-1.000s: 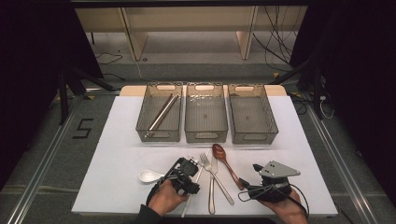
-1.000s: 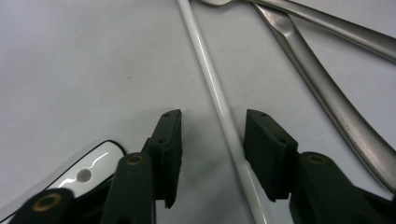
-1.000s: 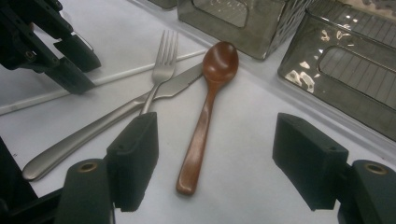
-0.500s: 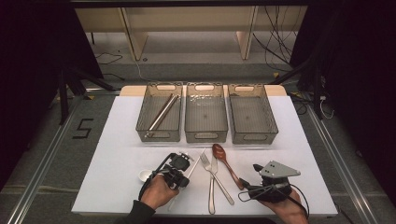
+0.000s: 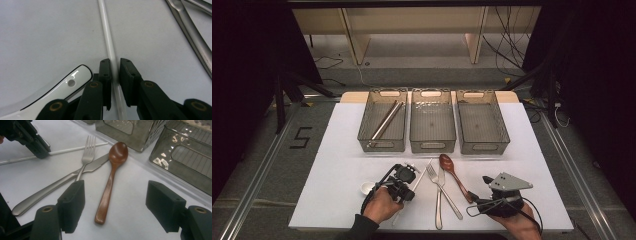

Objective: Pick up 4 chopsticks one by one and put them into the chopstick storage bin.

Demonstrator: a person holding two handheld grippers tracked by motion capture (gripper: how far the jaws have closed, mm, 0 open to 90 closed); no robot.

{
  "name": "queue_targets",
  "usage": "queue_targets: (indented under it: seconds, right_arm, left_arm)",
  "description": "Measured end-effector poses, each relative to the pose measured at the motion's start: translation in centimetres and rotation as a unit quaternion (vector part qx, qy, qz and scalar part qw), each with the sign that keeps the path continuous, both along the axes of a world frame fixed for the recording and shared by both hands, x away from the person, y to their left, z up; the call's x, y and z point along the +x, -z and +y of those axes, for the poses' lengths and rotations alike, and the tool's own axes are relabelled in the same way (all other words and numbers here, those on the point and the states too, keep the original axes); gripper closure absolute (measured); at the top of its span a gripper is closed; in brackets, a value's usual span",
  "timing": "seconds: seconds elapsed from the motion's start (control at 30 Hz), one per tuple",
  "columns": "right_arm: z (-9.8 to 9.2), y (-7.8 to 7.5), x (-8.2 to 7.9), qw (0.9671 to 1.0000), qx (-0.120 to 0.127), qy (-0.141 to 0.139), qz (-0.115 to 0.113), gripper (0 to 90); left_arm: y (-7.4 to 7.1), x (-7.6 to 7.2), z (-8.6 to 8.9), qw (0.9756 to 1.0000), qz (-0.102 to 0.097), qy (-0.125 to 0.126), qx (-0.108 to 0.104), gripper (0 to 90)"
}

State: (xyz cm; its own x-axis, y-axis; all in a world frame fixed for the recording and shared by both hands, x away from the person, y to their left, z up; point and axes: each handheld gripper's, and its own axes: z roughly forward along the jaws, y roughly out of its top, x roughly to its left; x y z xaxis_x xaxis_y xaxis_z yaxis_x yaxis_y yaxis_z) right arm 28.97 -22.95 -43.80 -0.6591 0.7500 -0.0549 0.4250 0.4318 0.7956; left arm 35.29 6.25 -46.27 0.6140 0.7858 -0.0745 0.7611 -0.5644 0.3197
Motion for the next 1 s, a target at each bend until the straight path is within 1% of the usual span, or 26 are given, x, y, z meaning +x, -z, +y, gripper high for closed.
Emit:
queue_targets:
  seconds: [0.2,0.3,0.4,0.67,0.8,1.0]
  right_arm:
    - [-0.04,0.00,0.01,1.0000,0.000,0.000,0.000,32.5]
    - [-0.06,0.01,0.04,1.0000,0.000,0.000,-0.001,32.5]
    - [-0.05,0.01,0.02,1.0000,0.000,0.000,-0.001,32.5]
    - [-0.02,0.02,0.02,1.0000,-0.001,0.000,0.000,32.6]
    - [-0.02,0.01,0.03,1.0000,-0.001,0.000,0.000,32.6]
    - [-0.06,-0.01,0.03,1.0000,-0.001,0.000,-0.001,32.6]
  left_arm:
    - [-0.05,0.09,0.11,1.0000,0.003,-0.008,-0.004,81.1]
    - [-0.05,0.14,0.14,1.0000,0.003,-0.006,-0.003,83.6]
    - [-0.08,0.15,0.09,1.0000,0.004,-0.006,-0.001,83.7]
    - [-0.03,0.15,0.15,1.0000,0.004,-0.007,-0.004,83.3]
    - [-0.03,0.04,-0.04,1.0000,0.000,-0.003,0.004,82.5]
    - [-0.04,-0.04,-0.08,1.0000,-0.006,0.001,0.005,83.8]
